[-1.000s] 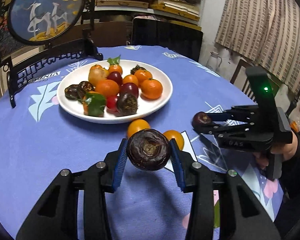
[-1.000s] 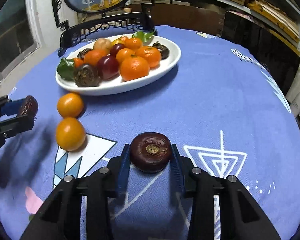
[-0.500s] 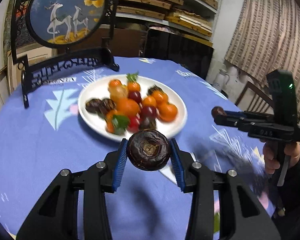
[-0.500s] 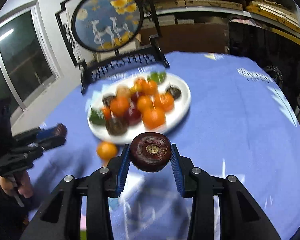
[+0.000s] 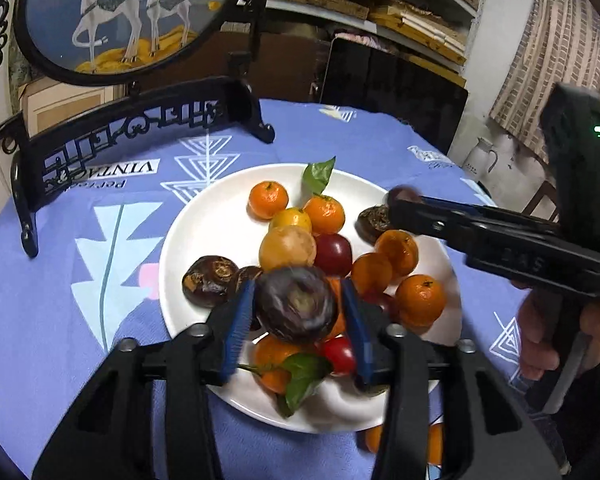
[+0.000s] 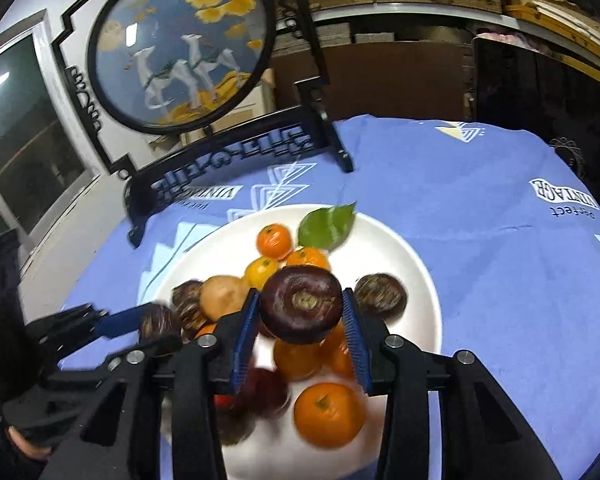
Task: Organize fruits
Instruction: 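Lower both dark brown fruits onto the white plate and open both grippers, then grasp an orange tomato with the left gripper while the right gripper grasps a tangerine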
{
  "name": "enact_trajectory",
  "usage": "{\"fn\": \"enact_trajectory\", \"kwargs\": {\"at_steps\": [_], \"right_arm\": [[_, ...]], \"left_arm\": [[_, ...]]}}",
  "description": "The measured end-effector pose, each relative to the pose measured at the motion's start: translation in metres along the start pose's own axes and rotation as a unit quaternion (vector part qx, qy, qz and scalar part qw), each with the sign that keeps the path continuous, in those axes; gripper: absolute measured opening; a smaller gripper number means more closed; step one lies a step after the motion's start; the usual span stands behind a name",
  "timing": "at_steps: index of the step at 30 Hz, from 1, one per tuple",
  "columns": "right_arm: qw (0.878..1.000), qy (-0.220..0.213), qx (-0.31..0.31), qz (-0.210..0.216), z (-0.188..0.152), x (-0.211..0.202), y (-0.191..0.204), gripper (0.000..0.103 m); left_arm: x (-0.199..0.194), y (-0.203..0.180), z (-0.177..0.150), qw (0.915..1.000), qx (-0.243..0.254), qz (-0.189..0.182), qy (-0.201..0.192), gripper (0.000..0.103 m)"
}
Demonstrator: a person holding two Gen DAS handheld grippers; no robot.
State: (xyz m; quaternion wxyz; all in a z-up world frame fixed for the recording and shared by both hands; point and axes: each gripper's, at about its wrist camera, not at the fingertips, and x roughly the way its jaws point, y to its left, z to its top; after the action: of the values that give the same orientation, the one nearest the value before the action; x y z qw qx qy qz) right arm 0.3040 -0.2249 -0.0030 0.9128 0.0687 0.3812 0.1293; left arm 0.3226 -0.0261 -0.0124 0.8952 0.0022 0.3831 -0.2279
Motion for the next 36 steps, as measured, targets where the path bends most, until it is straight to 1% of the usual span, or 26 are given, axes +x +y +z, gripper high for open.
{"fn": "enact_trajectory", "kwargs": {"at_steps": [1, 2, 3, 5, 7, 9, 11, 12, 14, 15, 17, 20, 21, 22, 23, 25, 28, 31, 36], "right_arm": [[1.0, -0.007, 0.007, -0.003, -0.001, -0.003, -0.003, 0.06], [1.0, -0.018, 0.015, -0.002, -0.004, -0.01, -0.006, 0.06], [1.0, -0.02, 0.016, 0.001, -0.007, -0.014, -0.008, 0.06], [1.0, -0.023, 0.014, 0.002, -0.015, -0.025, -0.01, 0.061], [1.0, -0.017, 0.013, 0.004, -0.029, -0.038, -0.009, 0.061], [1.0, -0.007, -0.007, 0.016, -0.05, -0.052, -0.002, 0.061], [0.999, 0.011, -0.048, 0.008, -0.081, -0.063, 0.011, 0.061], [0.998, 0.02, -0.067, 0.007, -0.097, -0.067, 0.017, 0.061], [0.994, 0.035, -0.104, 0.01, -0.124, -0.072, 0.031, 0.061], [0.993, 0.038, -0.114, 0.008, -0.13, -0.073, 0.036, 0.061], [0.99, 0.045, -0.132, 0.01, -0.143, -0.071, 0.047, 0.061], [0.988, 0.062, -0.145, 0.003, -0.149, -0.057, 0.059, 0.06], [0.987, 0.066, -0.148, 0.001, -0.149, -0.051, 0.062, 0.059], [0.986, 0.07, -0.15, 0.001, -0.149, -0.048, 0.063, 0.042], [0.986, 0.078, -0.148, 0.009, -0.151, -0.043, 0.062, 0.037], [0.988, 0.069, -0.136, 0.012, -0.152, -0.044, 0.06, 0.037], [0.992, 0.057, -0.109, 0.023, -0.15, -0.052, 0.046, 0.037], [0.996, 0.021, -0.089, 0.018, -0.149, -0.071, 0.028, 0.037], [0.999, -0.01, -0.027, 0.022, -0.14, -0.088, -0.009, 0.037]], "left_arm": [[-0.007, -0.001, -0.002, 0.9999, -0.001, 0.009, -0.014, 0.071], [-0.014, -0.002, -0.004, 0.9995, 0.002, 0.017, -0.027, 0.08], [-0.021, -0.004, -0.007, 0.999, 0.008, 0.021, -0.04, 0.081], [-0.034, -0.009, -0.013, 0.9981, 0.021, 0.032, -0.047, 0.082], [-0.046, -0.013, -0.023, 0.9985, 0.022, 0.023, -0.045, 0.082], [-0.057, -0.018, -0.038, 0.9987, 0.027, 0.02, -0.039, 0.082], [-0.064, -0.023, -0.059, 0.9987, 0.04, 0.02, -0.024, 0.084], [-0.067, -0.026, -0.073, 0.9985, 0.049, 0.023, -0.012, 0.084], [-0.068, -0.028, -0.09, 0.9978, 0.06, 0.028, 0.007, 0.084], [-0.068, -0.029, -0.1, 0.9974, 0.062, 0.031, 0.018, 0.084], [-0.066, -0.029, -0.111, 0.9973, 0.06, 0.03, 0.029, 0.084], [-0.063, -0.032, -0.122, 0.9969, 0.057, 0.03, 0.046, 0.084], [-0.062, -0.032, -0.125, 0.9967, 0.055, 0.031, 0.051, 0.084], [-0.061, -0.032, -0.127, 0.9965, 0.054, 0.033, 0.054, 0.084], [-0.06, -0.032, -0.129, 0.9964, 0.052, 0.034, 0.057, 0.084], [-0.06, -0.031, -0.131, 0.9963, 0.051, 0.036, 0.059, 0.084], [-0.058, -0.038, -0.127, 0.9963, 0.053, 0.038, 0.056, 0.084], [-0.048, -0.055, -0.119, 0.9959, 0.061, 0.033, 0.057, 0.084], [-0.023, -0.09, -0.102, 0.9928, 0.097, 0.048, 0.05, 0.084]]}}
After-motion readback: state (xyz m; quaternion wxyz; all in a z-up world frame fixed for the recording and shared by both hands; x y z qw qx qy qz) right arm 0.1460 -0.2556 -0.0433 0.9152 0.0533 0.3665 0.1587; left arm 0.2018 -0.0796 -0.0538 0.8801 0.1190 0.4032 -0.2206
